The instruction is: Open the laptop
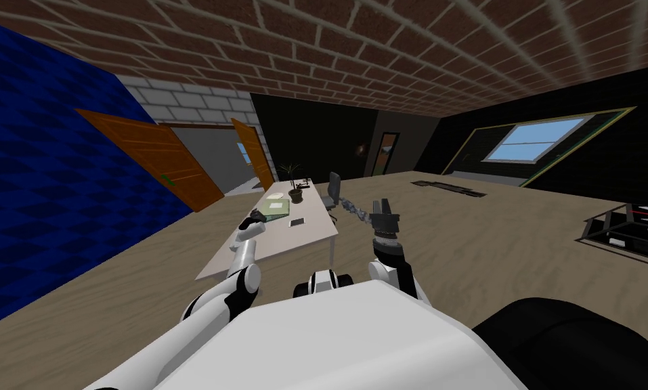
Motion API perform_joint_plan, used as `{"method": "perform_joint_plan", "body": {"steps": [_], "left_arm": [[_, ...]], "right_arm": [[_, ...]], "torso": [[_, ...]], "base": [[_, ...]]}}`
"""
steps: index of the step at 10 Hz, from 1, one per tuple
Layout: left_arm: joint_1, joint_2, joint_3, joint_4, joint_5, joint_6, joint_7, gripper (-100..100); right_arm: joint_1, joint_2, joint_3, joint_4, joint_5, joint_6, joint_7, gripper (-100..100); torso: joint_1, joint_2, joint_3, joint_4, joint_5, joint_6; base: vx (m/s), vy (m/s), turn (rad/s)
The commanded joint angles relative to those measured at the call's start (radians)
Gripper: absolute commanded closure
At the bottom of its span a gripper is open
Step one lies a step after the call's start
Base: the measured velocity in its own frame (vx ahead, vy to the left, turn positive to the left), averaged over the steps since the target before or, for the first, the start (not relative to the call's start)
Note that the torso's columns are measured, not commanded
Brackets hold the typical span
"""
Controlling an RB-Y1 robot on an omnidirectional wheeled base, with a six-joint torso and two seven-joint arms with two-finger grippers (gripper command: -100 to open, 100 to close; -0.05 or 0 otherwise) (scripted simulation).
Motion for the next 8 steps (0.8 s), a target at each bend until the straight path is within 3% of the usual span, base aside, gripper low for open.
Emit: {"method": "perform_joint_plan", "body": {"steps": [1,2,3,8], "left_arm": [[-0.046,0.024,0.011,0.016,-0.008,0.028,0.001,-100],[-0.026,0.017,0.004,0.012,-0.001,0.020,0.000,-100],[-0.027,0.018,0.004,0.013,-0.001,0.023,0.000,0],[-0.024,0.015,0.004,0.016,-0.001,0.025,0.000,0]], "right_arm": [[0.000,0.000,0.000,0.000,0.000,0.000,0.000,0],[0.000,0.000,0.000,0.000,0.000,0.000,0.000,0],[0.000,0.000,0.000,0.000,0.000,0.000,0.000,0],[0.000,0.000,0.000,0.000,0.000,0.000,0.000,0]], "torso": [[0.002,-0.002,-0.001,-0.002,0.001,0.000],[0.003,-0.003,-0.002,-0.002,0.002,-0.001],[0.004,-0.004,-0.003,-0.003,0.002,-0.001],[0.005,-0.006,-0.004,-0.006,0.004,-0.002]], "base": [[-0.021,-0.014,-0.019],[-0.010,-0.005,-0.006],[0.000,0.000,0.000],[0.000,0.000,0.000]]}}
